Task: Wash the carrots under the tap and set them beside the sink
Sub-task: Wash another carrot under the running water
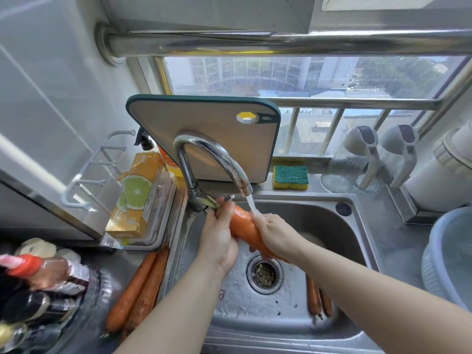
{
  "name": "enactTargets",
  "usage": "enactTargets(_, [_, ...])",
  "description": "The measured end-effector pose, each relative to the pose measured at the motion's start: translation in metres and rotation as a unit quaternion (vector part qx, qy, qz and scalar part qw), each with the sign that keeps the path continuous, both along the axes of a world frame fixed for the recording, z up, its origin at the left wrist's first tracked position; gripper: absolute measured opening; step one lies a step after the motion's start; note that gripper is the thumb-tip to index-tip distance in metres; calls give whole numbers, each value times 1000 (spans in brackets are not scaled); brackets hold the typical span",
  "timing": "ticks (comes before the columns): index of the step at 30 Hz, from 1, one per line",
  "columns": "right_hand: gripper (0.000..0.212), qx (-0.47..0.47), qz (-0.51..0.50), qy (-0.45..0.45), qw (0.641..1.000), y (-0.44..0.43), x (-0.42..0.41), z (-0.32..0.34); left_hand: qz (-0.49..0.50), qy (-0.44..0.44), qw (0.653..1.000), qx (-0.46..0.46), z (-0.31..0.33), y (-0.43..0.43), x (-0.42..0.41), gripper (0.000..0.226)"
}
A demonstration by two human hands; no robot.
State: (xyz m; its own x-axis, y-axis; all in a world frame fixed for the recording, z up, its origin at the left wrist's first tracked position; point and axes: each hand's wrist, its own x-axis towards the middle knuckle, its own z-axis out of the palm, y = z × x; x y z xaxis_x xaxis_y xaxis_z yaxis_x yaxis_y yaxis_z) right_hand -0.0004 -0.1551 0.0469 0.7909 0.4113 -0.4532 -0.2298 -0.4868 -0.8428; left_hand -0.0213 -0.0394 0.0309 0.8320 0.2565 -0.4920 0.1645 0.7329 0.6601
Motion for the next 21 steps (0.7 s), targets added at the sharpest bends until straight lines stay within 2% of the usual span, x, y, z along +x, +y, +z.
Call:
enactTargets(2, [50, -18, -10, 16, 1000, 1, 6, -4, -42, -5, 998, 51, -2, 1, -5, 32])
enactTargets(3, [51, -28, -3, 44, 999, -1, 8, -5, -58, -1, 996, 72, -2, 2, -7, 34])
enactTargets(5, [48, -33, 14, 85, 996, -6, 8, -2, -70, 12, 991, 110, -2, 1, -11, 28])
enactTargets(7, [46, -10, 28, 75, 997, -12, 4, -2, -46, 37, 989, 134, -2, -3, -9, 19])
enactTargets(9, [40, -4, 67, 22, 997, -19, -2, -1, -6, 82, 988, 133, -2, -9, -1, 19])
enactTargets(11, [26, -71, 141, -106, 982, -32, -3, 0, 25, 139, 986, 93, -3, -11, 7, 23])
enactTargets(12, [32, -109, 163, -160, 968, -39, -2, -2, 25, 167, 984, 62, -4, -10, 10, 24])
enactTargets(14, [42, -130, 141, -204, 960, -49, -1, 2, -1, 187, 982, -2, -7, -9, 13, 28])
enactTargets(16, [25, -111, 113, -204, 966, -56, -1, 9, -34, 182, 982, -19, -11, -10, 12, 32])
enactTargets(17, [24, -103, 101, -194, 970, -58, -1, 10, -48, 184, 982, 1, -14, -10, 11, 34])
enactTargets(19, [44, -112, 69, -162, 978, -60, 0, 12, -83, 183, 977, 64, -19, -9, 8, 40])
enactTargets(21, [57, -137, 23, -115, 984, -61, 4, 15, -135, 178, 964, 147, -24, -7, 3, 56])
